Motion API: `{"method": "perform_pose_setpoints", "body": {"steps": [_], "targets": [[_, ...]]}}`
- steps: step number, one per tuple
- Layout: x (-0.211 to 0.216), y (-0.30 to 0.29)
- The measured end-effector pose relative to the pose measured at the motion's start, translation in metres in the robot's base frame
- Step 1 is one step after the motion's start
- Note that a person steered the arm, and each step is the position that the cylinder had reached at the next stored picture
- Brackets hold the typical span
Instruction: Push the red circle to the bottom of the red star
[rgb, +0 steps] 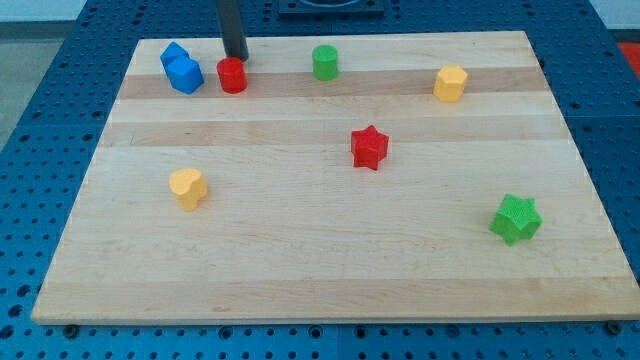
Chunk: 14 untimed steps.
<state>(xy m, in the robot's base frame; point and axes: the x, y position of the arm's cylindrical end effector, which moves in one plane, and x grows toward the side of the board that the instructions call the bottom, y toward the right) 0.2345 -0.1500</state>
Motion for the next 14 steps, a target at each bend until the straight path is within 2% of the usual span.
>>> {"method": "perform_pose_setpoints", "body": {"steps": [4, 8, 13, 14], "targets": [[0.012, -0.005], [0.093, 0.004], [0.199, 0.138], [0.203, 0.159]]}}
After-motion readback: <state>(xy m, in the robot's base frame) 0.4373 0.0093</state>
